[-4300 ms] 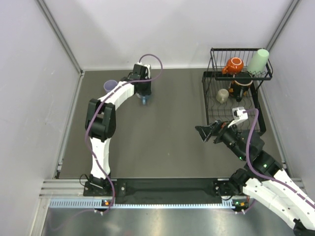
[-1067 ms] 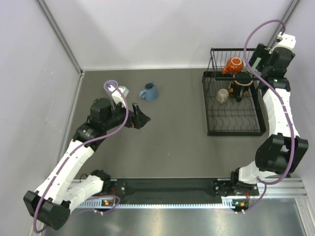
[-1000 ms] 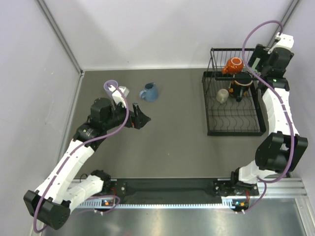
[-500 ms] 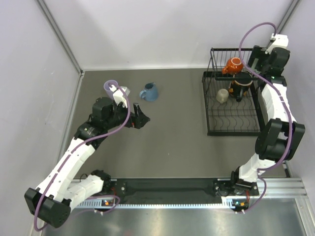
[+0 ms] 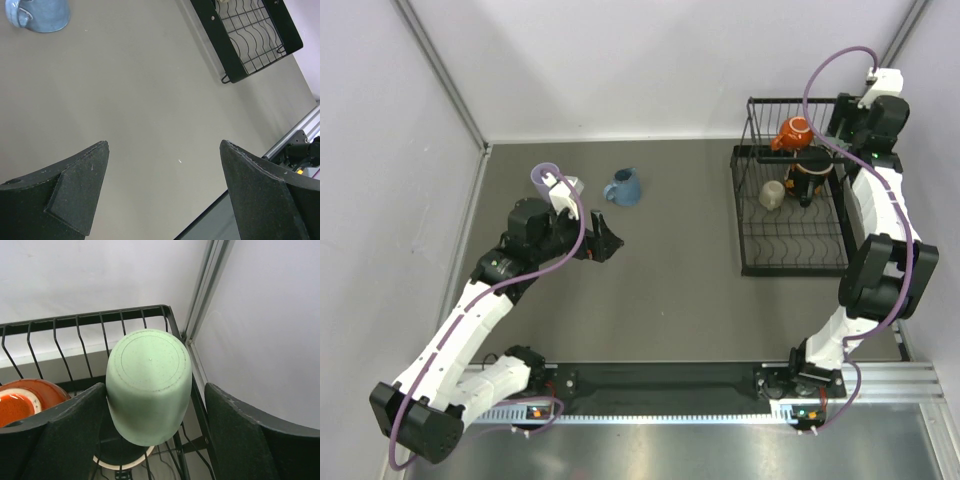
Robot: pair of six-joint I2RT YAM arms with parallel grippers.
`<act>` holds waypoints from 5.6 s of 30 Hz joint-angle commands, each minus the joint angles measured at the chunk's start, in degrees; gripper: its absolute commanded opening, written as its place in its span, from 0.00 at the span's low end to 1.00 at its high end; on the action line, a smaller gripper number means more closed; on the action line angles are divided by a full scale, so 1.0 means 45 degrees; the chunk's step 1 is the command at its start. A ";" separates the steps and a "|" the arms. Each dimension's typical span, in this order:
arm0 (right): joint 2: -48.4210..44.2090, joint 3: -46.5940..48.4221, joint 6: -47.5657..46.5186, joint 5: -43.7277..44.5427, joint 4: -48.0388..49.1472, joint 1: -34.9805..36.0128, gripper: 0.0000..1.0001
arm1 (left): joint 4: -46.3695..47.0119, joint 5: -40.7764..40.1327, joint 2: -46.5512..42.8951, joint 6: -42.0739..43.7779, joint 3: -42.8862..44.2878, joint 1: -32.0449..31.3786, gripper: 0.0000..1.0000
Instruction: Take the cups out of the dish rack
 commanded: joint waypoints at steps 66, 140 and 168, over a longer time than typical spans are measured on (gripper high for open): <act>-0.7155 -0.8164 1.4044 -0.4363 0.9602 0.9233 0.00 | 1.2336 0.3330 0.1011 -0.9668 -0.0789 0.0023 0.86; -1.4027 -1.1194 0.7523 0.0637 0.1815 1.0992 1.00 | -0.1296 -0.5301 0.6872 -0.5235 0.2629 0.6800 0.00; -1.3637 -1.0783 0.7601 0.0813 0.1365 1.0992 1.00 | -0.1803 -0.5165 0.7479 -0.3537 0.4635 0.6957 0.00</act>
